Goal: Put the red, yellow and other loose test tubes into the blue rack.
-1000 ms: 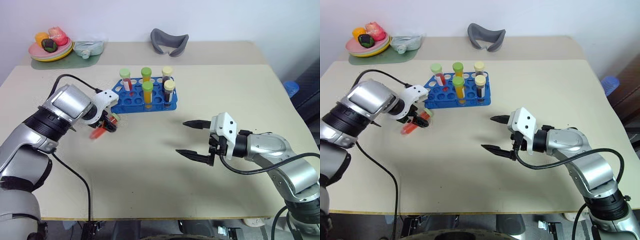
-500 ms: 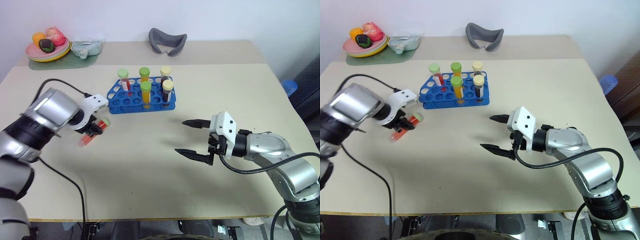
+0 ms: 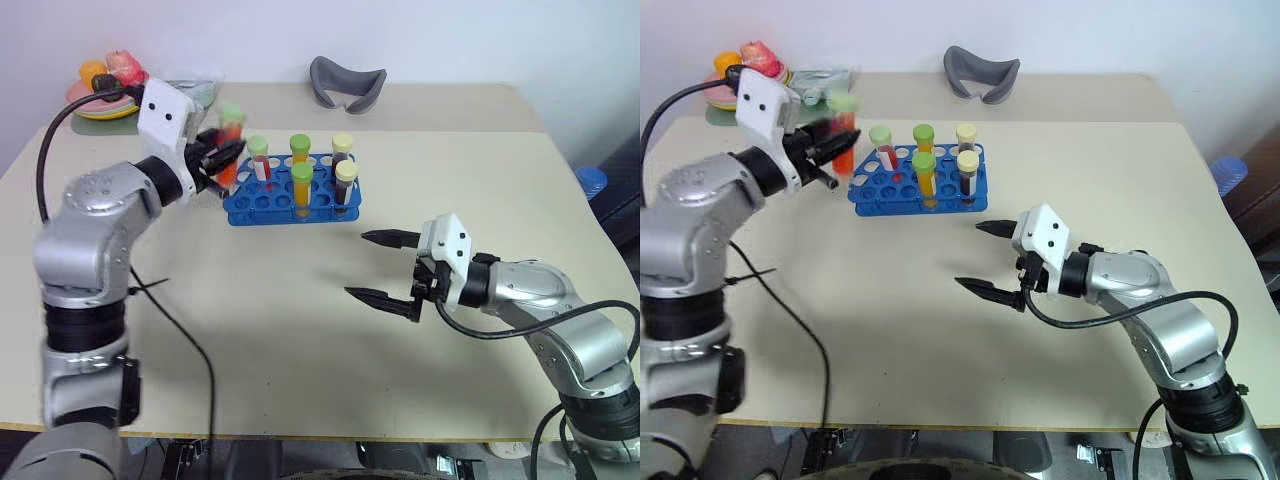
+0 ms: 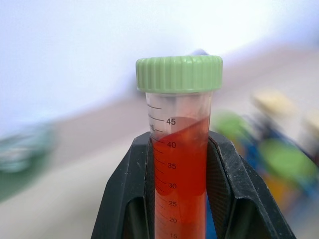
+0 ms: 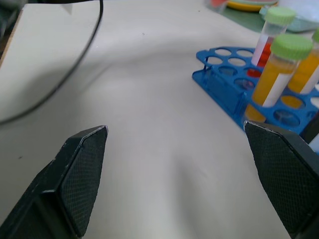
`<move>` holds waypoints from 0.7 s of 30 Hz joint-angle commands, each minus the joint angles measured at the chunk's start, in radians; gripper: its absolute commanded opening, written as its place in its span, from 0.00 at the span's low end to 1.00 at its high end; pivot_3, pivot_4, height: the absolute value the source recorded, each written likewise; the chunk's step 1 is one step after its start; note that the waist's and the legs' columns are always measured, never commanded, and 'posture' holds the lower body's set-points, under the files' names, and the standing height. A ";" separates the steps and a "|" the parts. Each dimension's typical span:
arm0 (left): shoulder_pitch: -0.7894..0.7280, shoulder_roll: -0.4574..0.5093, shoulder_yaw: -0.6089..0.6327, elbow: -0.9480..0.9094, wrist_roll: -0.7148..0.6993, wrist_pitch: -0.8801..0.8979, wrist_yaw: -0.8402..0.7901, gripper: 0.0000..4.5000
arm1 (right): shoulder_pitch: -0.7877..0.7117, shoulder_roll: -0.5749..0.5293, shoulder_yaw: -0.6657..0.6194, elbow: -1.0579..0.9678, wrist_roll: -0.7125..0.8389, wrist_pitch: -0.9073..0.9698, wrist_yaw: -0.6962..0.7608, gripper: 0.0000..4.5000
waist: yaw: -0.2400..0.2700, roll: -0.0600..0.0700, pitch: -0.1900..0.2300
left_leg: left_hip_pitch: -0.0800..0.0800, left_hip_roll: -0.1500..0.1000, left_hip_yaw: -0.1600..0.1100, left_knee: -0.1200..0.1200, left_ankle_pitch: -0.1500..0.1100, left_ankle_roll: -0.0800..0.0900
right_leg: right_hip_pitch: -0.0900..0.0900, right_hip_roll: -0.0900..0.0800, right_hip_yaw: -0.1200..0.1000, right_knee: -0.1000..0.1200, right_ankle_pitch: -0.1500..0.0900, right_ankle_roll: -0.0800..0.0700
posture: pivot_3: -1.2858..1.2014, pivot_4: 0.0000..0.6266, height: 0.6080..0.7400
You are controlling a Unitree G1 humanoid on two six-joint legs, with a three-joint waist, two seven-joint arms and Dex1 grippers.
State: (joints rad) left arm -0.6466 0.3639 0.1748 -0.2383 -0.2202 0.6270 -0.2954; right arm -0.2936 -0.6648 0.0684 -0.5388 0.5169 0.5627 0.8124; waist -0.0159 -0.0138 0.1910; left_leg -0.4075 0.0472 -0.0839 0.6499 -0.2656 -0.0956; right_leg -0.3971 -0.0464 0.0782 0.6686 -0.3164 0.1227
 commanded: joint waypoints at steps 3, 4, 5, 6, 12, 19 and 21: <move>0.103 -0.151 -0.097 0.030 0.149 -0.352 0.163 0.17 | -0.022 0.019 0.001 -0.005 -0.004 -0.006 -0.012 1.00 | 0.000 0.000 0.000 | 0.000 0.000 0.001 0.000 0.001 -0.001 | 0.000 0.000 0.000 -0.001 0.000 0.000 | 0.52 0.24 1.00; 0.125 -0.165 -0.112 0.052 0.172 -0.405 0.176 0.17 | -0.021 0.019 -0.001 -0.007 -0.004 -0.005 -0.014 1.00 | 0.000 0.000 0.000 | 0.000 0.000 0.001 -0.001 0.001 -0.001 | 0.000 0.000 0.000 -0.001 0.000 0.000 | 0.52 0.24 1.00; 0.140 -0.175 -0.121 0.068 0.186 -0.441 0.184 0.17 | -0.021 0.019 -0.001 -0.008 -0.004 -0.004 -0.016 1.00 | -0.001 0.000 0.000 | 0.000 0.000 0.001 -0.001 0.001 -0.001 | 0.000 0.000 0.000 -0.001 0.000 0.000 | 0.52 0.24 1.00; 0.156 -0.184 -0.125 0.090 0.196 -0.479 0.193 0.17 | -0.020 0.018 -0.003 -0.011 -0.004 -0.003 -0.019 1.00 | -0.003 0.000 0.000 | 0.000 0.000 0.001 -0.001 0.000 -0.001 | 0.000 0.000 0.000 -0.001 0.000 0.000 | 0.52 0.24 1.00; 0.215 -0.211 -0.139 0.181 0.203 -0.629 0.191 0.17 | -0.004 0.013 -0.016 -0.030 0.006 0.006 -0.036 1.00 | -0.001 0.000 0.000 | 0.000 0.000 0.001 -0.001 0.000 0.001 | 0.000 0.000 0.000 0.000 0.000 0.000 | 0.52 0.24 1.00; 0.192 -0.222 -0.141 0.289 0.202 -0.712 0.192 0.17 | 0.011 0.030 -0.024 -0.036 0.024 0.021 -0.062 1.00 | -0.001 0.000 0.000 | 0.001 0.000 0.001 -0.001 0.000 0.001 | 0.000 0.000 0.000 0.000 0.000 0.000 | 0.52 0.24 1.00; 0.183 -0.228 -0.144 0.312 0.201 -0.727 0.192 0.17 | 0.014 0.032 -0.021 -0.034 0.025 0.020 -0.067 1.00 | -0.001 0.000 0.000 | 0.000 0.000 0.001 -0.001 0.000 0.001 | 0.000 0.000 0.000 0.000 0.000 0.000 | 0.52 0.24 1.00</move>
State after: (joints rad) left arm -0.4394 0.1416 0.0335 0.0841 -0.0256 -0.0595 -0.1049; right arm -0.2816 -0.6416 0.0688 -0.5362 0.5260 0.5888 0.7511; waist -0.0174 -0.0133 0.1906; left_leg -0.4070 0.0469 -0.0833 0.6492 -0.2659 -0.0950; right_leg -0.3970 -0.0462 0.0784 0.6683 -0.3164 0.1227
